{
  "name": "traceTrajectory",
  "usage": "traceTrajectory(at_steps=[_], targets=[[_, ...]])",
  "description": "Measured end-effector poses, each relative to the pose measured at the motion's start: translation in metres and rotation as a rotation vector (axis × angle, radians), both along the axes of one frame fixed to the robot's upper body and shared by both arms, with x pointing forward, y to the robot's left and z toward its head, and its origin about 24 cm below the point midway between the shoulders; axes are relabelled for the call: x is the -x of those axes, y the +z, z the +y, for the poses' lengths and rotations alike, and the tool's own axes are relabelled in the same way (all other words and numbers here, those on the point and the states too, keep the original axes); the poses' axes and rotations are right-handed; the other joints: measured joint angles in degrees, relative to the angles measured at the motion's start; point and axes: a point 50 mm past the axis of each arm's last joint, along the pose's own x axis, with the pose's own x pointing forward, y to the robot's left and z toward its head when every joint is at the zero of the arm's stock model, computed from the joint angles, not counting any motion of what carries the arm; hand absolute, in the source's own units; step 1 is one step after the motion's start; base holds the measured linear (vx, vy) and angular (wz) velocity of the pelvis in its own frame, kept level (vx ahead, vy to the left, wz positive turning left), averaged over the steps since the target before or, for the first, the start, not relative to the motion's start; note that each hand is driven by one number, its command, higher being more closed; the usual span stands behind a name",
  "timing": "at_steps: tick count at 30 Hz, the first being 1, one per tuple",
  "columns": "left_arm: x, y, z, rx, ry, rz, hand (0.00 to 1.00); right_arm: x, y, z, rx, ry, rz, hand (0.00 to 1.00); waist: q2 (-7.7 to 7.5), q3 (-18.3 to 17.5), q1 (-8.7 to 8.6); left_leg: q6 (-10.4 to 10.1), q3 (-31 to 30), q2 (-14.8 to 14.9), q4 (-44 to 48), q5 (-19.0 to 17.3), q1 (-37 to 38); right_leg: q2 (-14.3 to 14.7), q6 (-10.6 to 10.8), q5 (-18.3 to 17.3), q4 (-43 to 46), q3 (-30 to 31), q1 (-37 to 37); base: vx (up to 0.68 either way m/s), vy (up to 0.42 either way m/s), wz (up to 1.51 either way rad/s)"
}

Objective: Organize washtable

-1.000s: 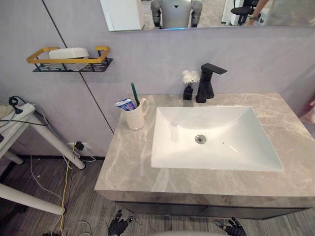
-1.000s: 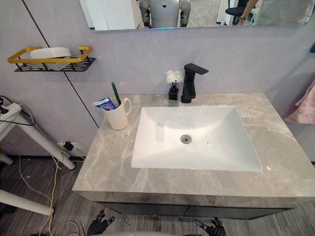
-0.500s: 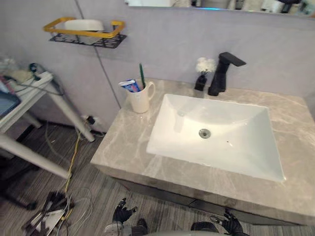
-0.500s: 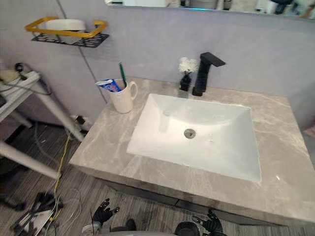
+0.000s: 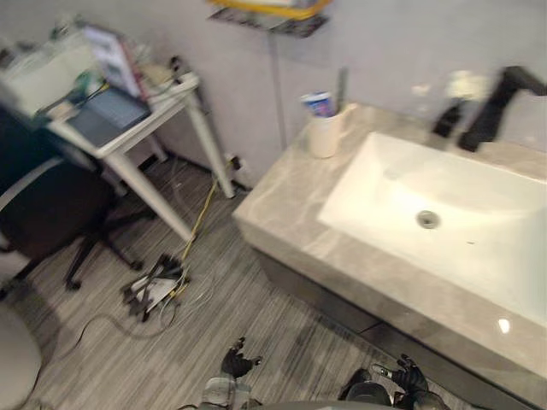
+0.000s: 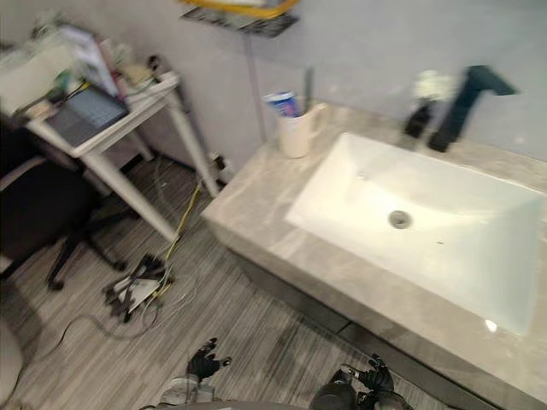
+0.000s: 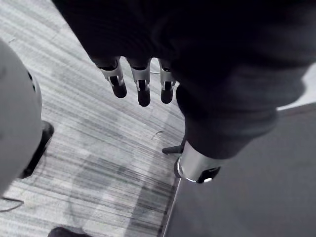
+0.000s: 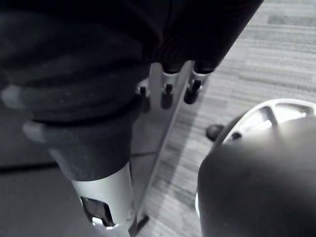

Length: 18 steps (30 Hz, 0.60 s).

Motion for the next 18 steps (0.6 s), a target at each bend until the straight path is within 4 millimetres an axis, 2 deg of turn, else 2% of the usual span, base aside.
traceTrajectory(at_steps=[2,3,4,5,8,9,11,13,14,15,16,17,18], targets=[[0.001,-0.001,0.002,-0.019,-0.03,0.009,0.0,0.0,-0.001,0.008,-0.02,-0.005,-0.003,0.0,-0.56,-0.1,-0.34,0.0,-1.2,-2.0,-2.9,0.0,0.0,-0.1,1.4,1.3,-2.2,-2.0,1.6,-0.11,0.237,1.05],[0.001,-0.002,0.003,-0.032,-0.047,0.015,0.0,0.0,-0.002,0.011,-0.031,-0.009,-0.004,0.0,-1.64,-0.8,-0.25,0.0,-2.0,-3.2,-4.8,0.0,0.2,-0.1,1.6,2.5,-3.1,-3.3,3.0,-0.11,0.201,0.71],[0.002,-0.002,0.003,-0.035,-0.052,0.02,0.0,-0.001,-0.003,0.014,-0.038,-0.01,-0.005,0.0,-1.39,-0.7,-0.16,0.0,-2.7,-3.6,-5.2,0.0,0.0,-0.2,1.9,2.7,-3.3,-3.9,3.3,-0.09,0.169,0.6],[0.001,-0.003,0.002,-0.038,-0.066,0.025,0.0,-0.002,-0.003,0.017,-0.048,-0.013,-0.011,0.0,-2.21,-1.1,-0.13,0.0,-3.8,-4.0,-5.2,0.0,-0.2,-0.6,2.3,3.1,-3.3,-4.9,4.1,-0.05,0.101,0.4],[0.0,-0.003,-0.004,-0.037,-0.106,0.024,0.0,-0.004,-0.002,0.018,-0.054,-0.016,-0.018,0.0,-1.43,-0.9,-0.11,0.4,-5.1,-4.0,-4.1,-1.1,-1.5,-1.6,2.8,2.9,-2.8,-6.5,4.9,-0.09,0.092,0.34],[-0.001,-0.002,-0.009,-0.026,-0.113,0.021,0.0,-0.005,-0.002,0.018,-0.057,-0.019,-0.021,0.0,-1.05,-0.7,-0.01,0.1,-5.3,-3.9,-3.0,-2.6,-2.0,-2.8,3.9,2.1,-0.8,-7.0,4.6,-0.07,0.091,0.18],[-0.001,-0.002,-0.014,-0.017,-0.126,0.019,0.0,-0.007,-0.001,0.016,-0.051,-0.019,-0.022,0.0,-0.61,-0.7,0.01,0.2,-5.2,-3.9,-1.3,-4.2,-2.3,-5.4,4.3,0.2,3.7,-7.0,3.8,-0.03,0.133,0.18],[-0.001,-0.002,-0.014,-0.014,-0.123,0.018,0.0,-0.009,-0.001,0.018,-0.057,-0.012,-0.027,0.0,-1.07,-0.6,0.1,0.3,-5.0,-4.0,2.2,-6.9,-3.2,-9.5,4.5,-2.8,10.5,-7.1,2.3,0.01,0.149,0.22],[-0.002,-0.001,-0.012,-0.019,-0.118,0.012,0.0,-0.012,0.0,0.021,-0.067,-0.005,-0.038,0.0,-2.02,-0.3,0.37,0.6,-5.5,-4.6,4.1,-8.5,-4.0,-12.7,3.3,-4.9,16.1,-5.2,0.5,-0.01,0.119,0.27],[-0.005,0.001,-0.008,-0.026,-0.11,-0.005,0.0,-0.016,0.001,0.023,-0.074,0.0,-0.053,0.0,-2.71,0.3,0.91,1.3,-7.1,-5.0,6.2,-9.6,-5.1,-12.9,0.9,-8.1,19.1,1.7,-2.6,-0.03,0.115,0.48],[-0.005,0.001,-0.005,-0.032,-0.107,-0.009,0.0,-0.018,0.002,0.024,-0.08,-0.006,-0.063,0.0,-2.75,0.5,0.7,1.6,-9.1,-4.9,7.3,-9.9,-6.1,-10.7,1.0,-10.8,18.6,7.2,-3.7,-0.02,0.112,0.93],[-0.004,0.002,-0.003,-0.033,-0.102,-0.015,0.0,-0.017,0.001,0.027,-0.092,0.0,-0.063,0.0,-2.81,0.5,0.28,2.0,-12.3,-5.8,7.5,-10.1,-7.1,-8.1,-0.6,-12.5,17.4,11.3,-3.5,0.02,0.085,1.31],[-0.005,0.004,-0.002,-0.032,-0.095,-0.028,0.0,-0.016,0.001,0.028,-0.094,0.002,-0.06,0.0,-3.26,0.7,0.17,2.6,-15.1,-6.4,7.3,-10.3,-7.2,-6.8,-1.6,-13.8,17.5,13.4,-3.3,0.08,0.058,1.34]])
